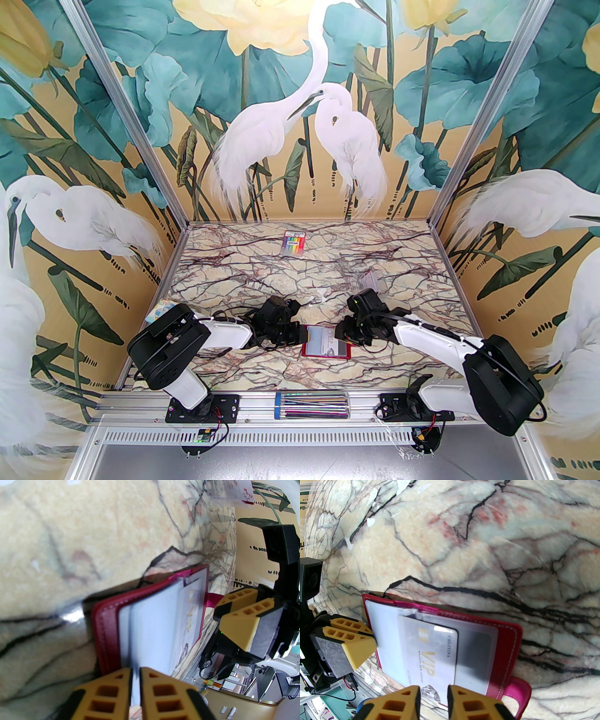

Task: Put the credit cards into the card holder

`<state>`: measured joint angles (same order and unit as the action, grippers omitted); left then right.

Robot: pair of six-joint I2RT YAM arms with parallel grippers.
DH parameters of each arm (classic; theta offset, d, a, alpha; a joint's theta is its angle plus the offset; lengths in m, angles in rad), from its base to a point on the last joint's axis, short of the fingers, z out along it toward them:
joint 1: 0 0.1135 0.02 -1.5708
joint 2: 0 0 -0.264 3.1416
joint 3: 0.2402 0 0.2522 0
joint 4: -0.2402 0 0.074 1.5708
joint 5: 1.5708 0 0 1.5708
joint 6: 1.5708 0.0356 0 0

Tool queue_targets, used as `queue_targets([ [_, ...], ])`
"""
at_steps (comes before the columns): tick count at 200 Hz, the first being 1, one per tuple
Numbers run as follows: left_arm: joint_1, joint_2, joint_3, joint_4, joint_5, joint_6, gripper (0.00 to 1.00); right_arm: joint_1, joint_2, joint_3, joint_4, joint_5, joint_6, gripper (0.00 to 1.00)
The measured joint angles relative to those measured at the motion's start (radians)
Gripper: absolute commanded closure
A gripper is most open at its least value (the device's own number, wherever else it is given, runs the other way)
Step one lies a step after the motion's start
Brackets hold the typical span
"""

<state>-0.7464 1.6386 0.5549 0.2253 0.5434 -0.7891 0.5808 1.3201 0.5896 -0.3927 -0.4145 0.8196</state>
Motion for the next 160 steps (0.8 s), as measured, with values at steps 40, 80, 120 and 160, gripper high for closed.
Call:
queue_targets([
  [40,0.000,0.000,0.000,0.000,0.000,0.000,0.86,0.027,0.038,0.019,-0.010,0.027,0.009,0.75],
  [80,0.000,0.006,0.004,0.003,0.001,0.000,0.86,0.047,0.078,0.035,-0.020,0.048,0.016,0.75],
  [120,0.000,0.006,0.004,0.003,0.001,0.000,0.86,0.063,0.099,0.049,-0.027,0.061,0.016,0.75],
  [160,0.000,0.006,0.004,0.003,0.001,0.000,0.86,0.070,0.101,0.053,-0.038,0.079,0.016,0.75],
])
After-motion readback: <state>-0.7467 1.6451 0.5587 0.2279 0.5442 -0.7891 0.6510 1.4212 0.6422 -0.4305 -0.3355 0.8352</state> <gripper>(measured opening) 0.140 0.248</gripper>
